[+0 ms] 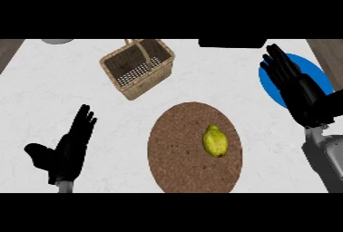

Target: Pick the pear from the placemat and place it in the basket

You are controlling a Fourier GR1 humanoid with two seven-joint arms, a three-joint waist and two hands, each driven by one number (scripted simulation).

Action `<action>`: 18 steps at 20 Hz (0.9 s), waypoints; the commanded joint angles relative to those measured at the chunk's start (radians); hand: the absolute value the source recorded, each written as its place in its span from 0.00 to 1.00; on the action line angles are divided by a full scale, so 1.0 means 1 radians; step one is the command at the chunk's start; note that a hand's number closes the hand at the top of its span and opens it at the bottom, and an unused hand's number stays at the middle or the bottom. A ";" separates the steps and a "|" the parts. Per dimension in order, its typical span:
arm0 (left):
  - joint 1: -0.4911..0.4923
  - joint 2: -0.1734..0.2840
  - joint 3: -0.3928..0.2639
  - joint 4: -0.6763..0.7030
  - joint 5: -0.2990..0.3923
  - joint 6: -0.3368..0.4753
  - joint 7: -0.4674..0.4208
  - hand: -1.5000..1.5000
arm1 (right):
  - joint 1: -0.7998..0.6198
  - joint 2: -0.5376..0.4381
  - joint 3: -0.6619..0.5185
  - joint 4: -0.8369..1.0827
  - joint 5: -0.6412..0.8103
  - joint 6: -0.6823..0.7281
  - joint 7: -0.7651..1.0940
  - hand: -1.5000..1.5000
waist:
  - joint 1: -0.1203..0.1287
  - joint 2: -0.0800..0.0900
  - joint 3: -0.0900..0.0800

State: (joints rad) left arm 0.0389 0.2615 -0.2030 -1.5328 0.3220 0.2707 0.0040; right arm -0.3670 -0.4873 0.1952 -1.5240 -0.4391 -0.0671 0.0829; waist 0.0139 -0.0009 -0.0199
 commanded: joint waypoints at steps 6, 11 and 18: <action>0.049 0.259 0.029 0.139 -0.206 0.044 0.093 0.50 | -0.048 0.285 -0.165 -0.317 0.025 -0.333 -0.364 1.00 | -0.093 -0.032 0.035; 0.058 0.262 0.000 0.144 -0.217 0.032 0.119 0.50 | 0.005 0.190 -0.097 -0.260 0.420 -0.591 -0.358 0.00 | -0.130 -0.031 0.007; 0.088 0.294 0.039 0.153 -0.216 0.058 0.145 0.50 | 0.304 0.213 -0.155 -0.129 0.618 -0.876 -0.199 0.00 | -0.214 -0.024 0.000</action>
State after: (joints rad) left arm 0.1168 0.5368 -0.1784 -1.3849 0.1104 0.3190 0.1335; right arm -0.1997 -0.2874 0.0470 -1.7055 0.0685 -0.8123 -0.1819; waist -0.1674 -0.0290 -0.0152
